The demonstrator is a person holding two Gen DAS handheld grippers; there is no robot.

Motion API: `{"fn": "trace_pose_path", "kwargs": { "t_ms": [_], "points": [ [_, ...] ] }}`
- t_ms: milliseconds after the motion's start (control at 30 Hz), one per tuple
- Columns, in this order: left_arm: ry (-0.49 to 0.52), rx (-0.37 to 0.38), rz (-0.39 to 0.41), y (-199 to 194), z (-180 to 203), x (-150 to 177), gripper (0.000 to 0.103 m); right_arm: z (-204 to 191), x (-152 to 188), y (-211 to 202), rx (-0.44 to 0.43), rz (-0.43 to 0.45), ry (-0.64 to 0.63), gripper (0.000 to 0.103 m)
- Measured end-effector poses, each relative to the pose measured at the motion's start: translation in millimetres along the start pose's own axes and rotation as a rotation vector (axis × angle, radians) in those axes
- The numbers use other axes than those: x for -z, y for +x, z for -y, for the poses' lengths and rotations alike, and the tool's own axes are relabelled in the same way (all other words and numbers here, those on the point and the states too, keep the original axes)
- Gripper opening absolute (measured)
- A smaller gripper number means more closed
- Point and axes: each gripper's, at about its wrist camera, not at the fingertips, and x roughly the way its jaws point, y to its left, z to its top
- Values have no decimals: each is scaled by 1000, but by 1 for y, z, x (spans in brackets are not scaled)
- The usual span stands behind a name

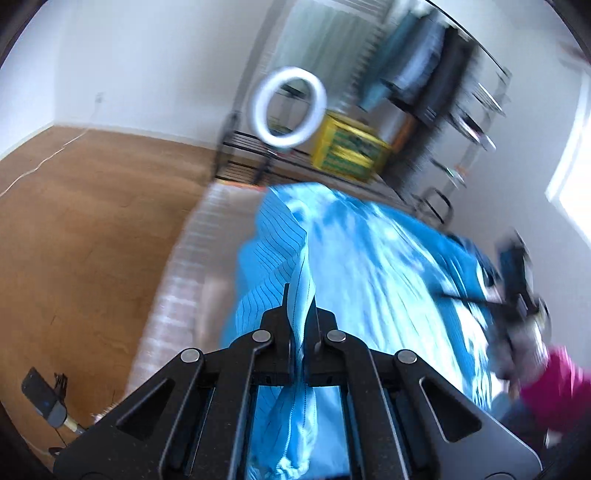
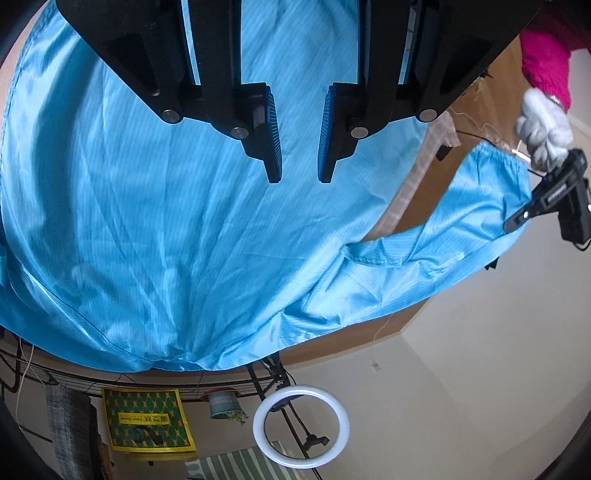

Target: Fold large clothes

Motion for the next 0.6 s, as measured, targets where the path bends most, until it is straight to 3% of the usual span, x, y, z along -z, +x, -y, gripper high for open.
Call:
{"fn": "trace_pose_path", "kwargs": {
  "t_ms": [200, 367, 600],
  "points": [
    [137, 78, -118, 11, 62, 45, 0, 11, -18, 26, 9, 2, 11, 18],
    [162, 130, -211, 30, 91, 81, 0, 25, -16, 32, -17, -11, 64, 19],
    [224, 178, -300, 59, 130, 103, 0, 27, -11, 32, -15, -47, 35, 19]
  ]
}}
